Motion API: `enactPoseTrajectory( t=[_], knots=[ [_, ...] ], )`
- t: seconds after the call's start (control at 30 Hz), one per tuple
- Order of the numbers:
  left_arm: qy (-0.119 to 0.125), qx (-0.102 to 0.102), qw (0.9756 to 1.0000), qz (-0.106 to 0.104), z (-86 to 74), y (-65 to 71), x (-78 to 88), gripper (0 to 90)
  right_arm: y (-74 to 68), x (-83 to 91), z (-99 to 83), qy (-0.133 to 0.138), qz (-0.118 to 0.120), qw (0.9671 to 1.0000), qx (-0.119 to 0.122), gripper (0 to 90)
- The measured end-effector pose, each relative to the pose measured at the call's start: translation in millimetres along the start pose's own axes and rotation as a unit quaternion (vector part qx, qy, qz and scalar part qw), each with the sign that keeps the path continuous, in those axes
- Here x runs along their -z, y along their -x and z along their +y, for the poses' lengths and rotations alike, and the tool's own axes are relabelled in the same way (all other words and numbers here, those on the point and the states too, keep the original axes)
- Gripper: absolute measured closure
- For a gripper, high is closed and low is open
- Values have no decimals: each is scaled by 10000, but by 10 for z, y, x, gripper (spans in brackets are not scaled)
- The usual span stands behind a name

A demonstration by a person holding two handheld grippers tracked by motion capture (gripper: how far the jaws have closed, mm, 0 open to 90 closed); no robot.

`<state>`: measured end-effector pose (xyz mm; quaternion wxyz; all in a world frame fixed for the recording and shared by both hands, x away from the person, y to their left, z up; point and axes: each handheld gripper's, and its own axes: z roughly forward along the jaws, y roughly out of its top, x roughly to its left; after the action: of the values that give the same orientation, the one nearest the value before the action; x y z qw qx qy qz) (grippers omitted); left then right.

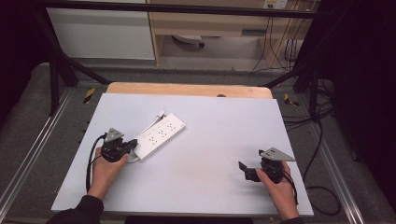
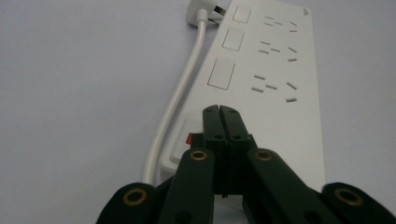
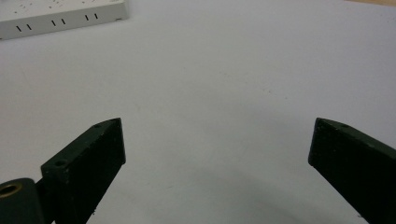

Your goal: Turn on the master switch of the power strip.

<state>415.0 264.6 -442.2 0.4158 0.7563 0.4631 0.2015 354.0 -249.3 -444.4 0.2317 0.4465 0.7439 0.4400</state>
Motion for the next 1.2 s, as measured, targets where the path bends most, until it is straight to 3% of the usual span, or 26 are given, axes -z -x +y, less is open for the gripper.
enactPoseTrajectory(
  t=[0.33,0.67,0.8,1.2],
  knots=[
    [113,6,9999,10,-28,-7,7,900,0,-8,1,-2,-3,10000,13,44],
    [320,143,9993,102,-53,-49,45,900,3,-5,7,-1,9,10000,13,44],
    [479,216,9986,42,-44,-54,70,900,3,-3,8,9,14,10000,10,44],
    [532,179,9984,-28,-50,-37,82,900,3,-3,8,9,10,10000,6,44]
  ],
)
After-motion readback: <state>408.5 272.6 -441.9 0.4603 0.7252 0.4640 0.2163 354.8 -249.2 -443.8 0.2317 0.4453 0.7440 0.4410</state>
